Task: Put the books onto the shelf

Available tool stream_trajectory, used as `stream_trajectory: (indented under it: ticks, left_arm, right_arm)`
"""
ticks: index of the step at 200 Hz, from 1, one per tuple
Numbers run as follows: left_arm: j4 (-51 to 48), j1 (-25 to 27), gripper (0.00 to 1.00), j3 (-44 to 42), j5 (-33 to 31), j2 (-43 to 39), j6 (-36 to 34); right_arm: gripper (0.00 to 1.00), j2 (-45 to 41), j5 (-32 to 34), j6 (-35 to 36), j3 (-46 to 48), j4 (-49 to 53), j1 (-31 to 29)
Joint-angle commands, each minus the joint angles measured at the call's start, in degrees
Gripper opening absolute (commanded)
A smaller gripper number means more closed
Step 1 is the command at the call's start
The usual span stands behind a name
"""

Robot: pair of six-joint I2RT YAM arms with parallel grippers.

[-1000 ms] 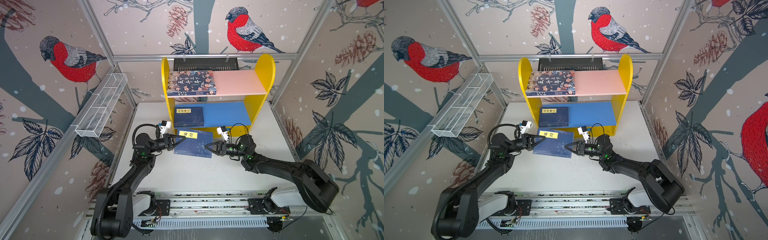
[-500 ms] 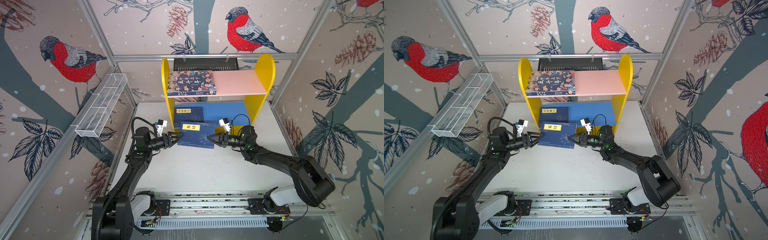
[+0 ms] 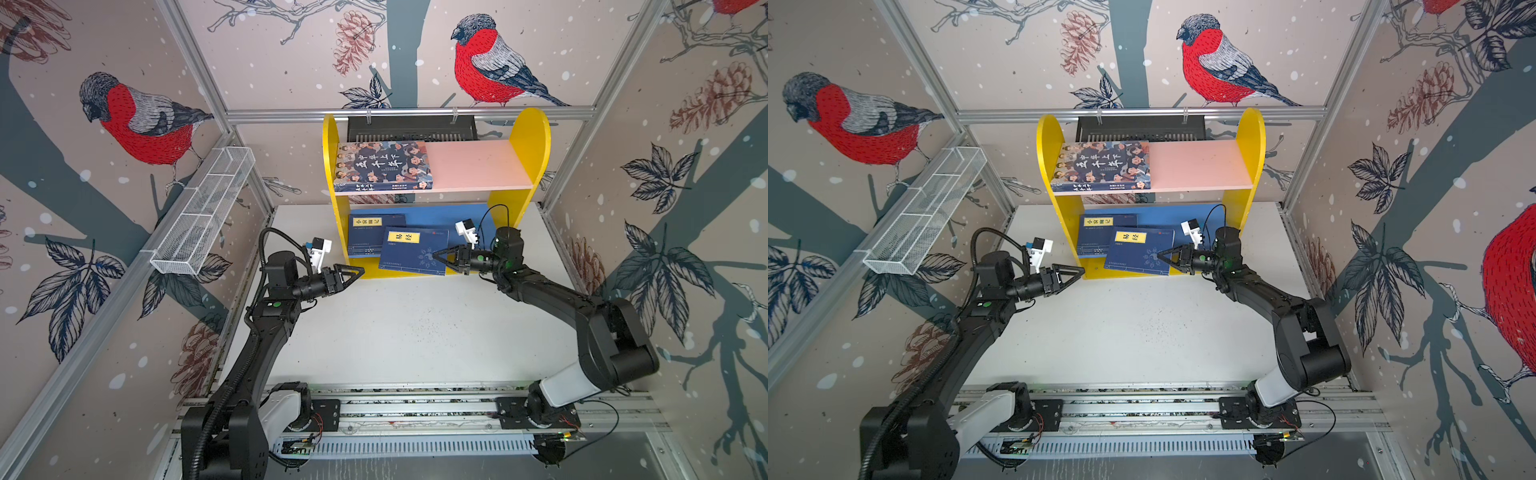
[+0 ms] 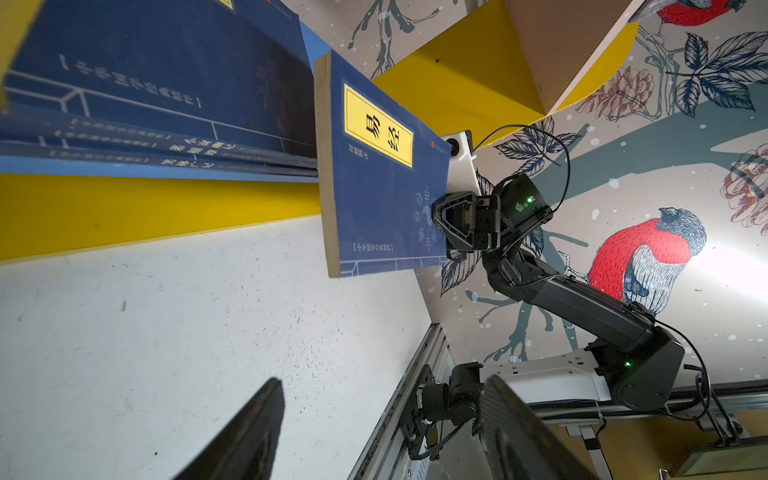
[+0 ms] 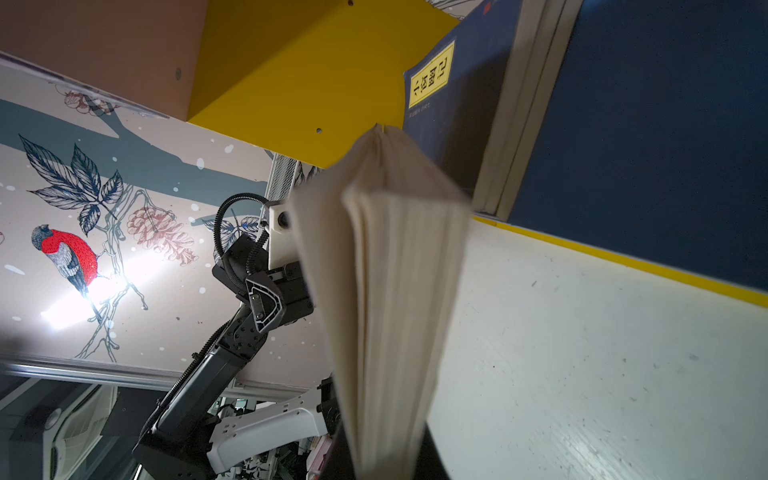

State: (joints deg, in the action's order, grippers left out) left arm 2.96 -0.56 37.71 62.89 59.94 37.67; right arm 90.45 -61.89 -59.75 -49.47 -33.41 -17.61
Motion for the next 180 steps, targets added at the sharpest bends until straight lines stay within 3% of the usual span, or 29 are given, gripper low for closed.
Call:
stream_trajectory:
  ticks: [1, 28, 112, 158, 180]
  left_arm:
    - [2.6, -0.2, 0.75, -0.2, 0.5, -0.5, 1.1]
    - [3.1, -0.2, 0.75, -0.5, 0.4, -1.2, 1.0]
    - [5.7, -0.2, 0.75, -1.9, 0.9, -1.9, 3.2]
    - [6.8, -0.2, 0.76, -2.1, 1.2, -2.1, 3.9]
    - [7.4, -0.2, 0.76, -2.3, 1.2, -2.2, 4.4]
  right_arm:
    - [0.00, 3.2, -2.3, -3.0, -1.7, -8.2, -0.1]
    - [0.00, 7.5, -3.0, -5.4, -5.2, -12.0, 0.2]
    - [0.00, 18.2, -4.1, -6.9, -16.9, -9.4, -0.1]
    - [0.00, 21.2, -4.0, -6.5, -20.2, -8.2, -0.3]
    - [0.01, 22.8, -4.5, -3.3, -23.1, -2.7, -1.2]
